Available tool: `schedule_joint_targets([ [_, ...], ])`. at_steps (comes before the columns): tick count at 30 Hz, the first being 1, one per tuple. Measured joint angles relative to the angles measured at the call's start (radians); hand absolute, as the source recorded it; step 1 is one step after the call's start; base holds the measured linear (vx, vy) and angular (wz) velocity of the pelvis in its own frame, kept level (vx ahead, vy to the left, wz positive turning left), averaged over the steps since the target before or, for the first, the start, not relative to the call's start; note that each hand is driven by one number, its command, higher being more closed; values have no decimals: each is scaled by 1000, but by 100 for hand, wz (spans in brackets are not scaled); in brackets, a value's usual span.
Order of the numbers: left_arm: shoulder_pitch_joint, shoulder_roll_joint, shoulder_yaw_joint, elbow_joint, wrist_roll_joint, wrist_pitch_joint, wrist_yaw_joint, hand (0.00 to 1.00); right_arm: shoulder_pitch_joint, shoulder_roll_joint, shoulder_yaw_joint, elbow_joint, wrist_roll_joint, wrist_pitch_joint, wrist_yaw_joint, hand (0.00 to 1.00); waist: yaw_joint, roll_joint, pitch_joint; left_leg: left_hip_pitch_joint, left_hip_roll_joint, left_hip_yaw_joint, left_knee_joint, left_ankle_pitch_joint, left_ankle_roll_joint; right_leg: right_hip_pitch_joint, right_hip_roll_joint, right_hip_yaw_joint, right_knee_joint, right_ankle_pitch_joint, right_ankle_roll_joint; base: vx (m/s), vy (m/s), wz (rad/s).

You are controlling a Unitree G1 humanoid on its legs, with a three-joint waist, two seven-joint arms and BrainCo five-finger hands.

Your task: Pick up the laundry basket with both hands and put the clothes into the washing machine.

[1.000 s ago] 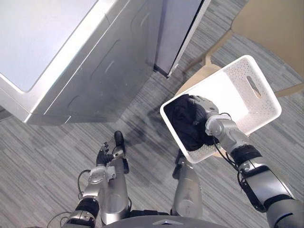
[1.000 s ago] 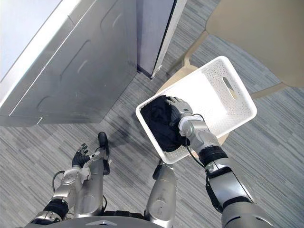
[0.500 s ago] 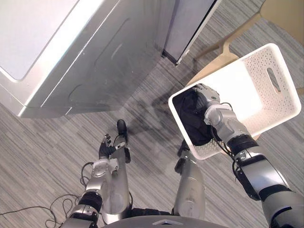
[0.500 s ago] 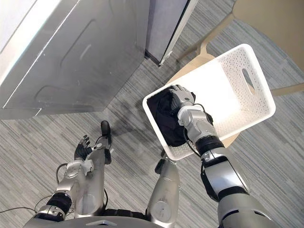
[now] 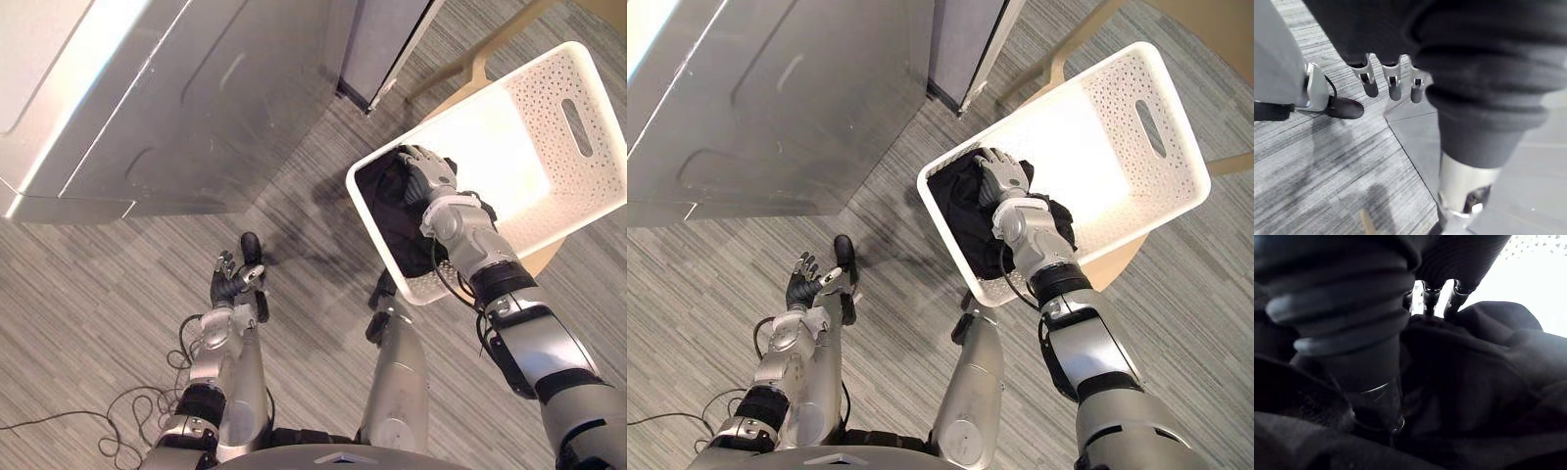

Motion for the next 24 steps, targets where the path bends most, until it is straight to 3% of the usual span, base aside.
schedule_joint_targets([
  [18,7,-19,8,-55,-22,0,1,0,7,54,-50,-27,18,34,-2,100,4,-9,-30,-9,16,16,-29,29,3,-28,2,-14,34,-5,-14,-28,-58,1],
  [21,9,-19,8,-55,-25,0,1,0,15,108,-133,-2,156,46,-35,100,8,-9,-32,7,15,17,-49,40,1,-28,0,-14,48,-12,-20,-39,-77,2],
  [24,14,-20,9,-55,-36,0,3,0,18,194,-255,4,465,37,-97,100,8,-9,-32,13,16,16,-52,43,1,-28,-1,-16,61,-23,-22,-43,-79,3],
])
